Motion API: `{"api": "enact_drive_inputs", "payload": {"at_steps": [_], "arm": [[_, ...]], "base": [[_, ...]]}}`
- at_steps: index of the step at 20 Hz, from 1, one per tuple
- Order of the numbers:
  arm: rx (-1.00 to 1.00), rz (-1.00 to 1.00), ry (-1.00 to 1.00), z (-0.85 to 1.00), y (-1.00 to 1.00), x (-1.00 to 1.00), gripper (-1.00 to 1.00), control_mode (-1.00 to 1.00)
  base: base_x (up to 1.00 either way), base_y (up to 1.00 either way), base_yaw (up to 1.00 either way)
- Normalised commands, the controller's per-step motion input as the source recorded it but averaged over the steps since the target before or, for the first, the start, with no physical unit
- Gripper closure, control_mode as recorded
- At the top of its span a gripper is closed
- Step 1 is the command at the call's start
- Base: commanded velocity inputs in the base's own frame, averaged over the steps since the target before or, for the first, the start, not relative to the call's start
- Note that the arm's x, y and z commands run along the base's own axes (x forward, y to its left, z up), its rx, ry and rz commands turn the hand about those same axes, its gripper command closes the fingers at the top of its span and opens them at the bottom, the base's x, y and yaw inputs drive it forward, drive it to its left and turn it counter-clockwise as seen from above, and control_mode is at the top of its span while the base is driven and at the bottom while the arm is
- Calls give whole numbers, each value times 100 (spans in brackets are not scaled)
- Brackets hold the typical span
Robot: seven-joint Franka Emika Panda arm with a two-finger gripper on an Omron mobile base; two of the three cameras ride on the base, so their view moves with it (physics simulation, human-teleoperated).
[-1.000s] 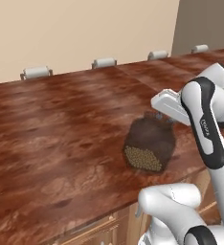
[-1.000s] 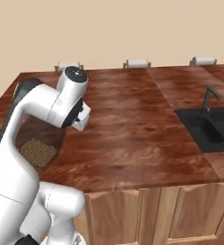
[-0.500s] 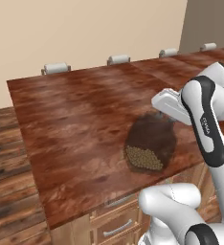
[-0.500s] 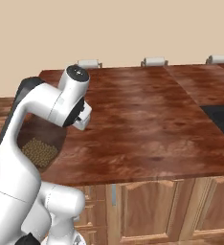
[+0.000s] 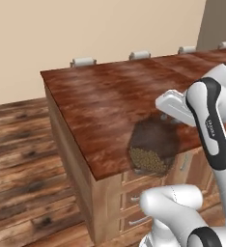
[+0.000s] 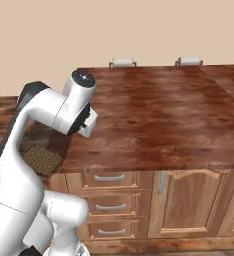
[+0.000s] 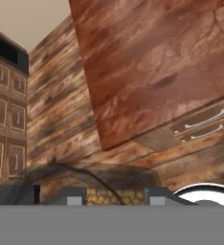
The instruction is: Pick the jar and jar from the dining table and place them in the open cabinet. Close the cabinet after placing the objects.
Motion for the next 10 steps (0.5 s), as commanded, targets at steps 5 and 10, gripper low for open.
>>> {"api": "enact_drive_inputs", "payload": {"at_steps": [5,10], "arm": [[0,0,0,0,0,0,100,100],[0,0,0,0,0,0,100,100]], "base": [[-22,100,21],[-2,100,9]]}}
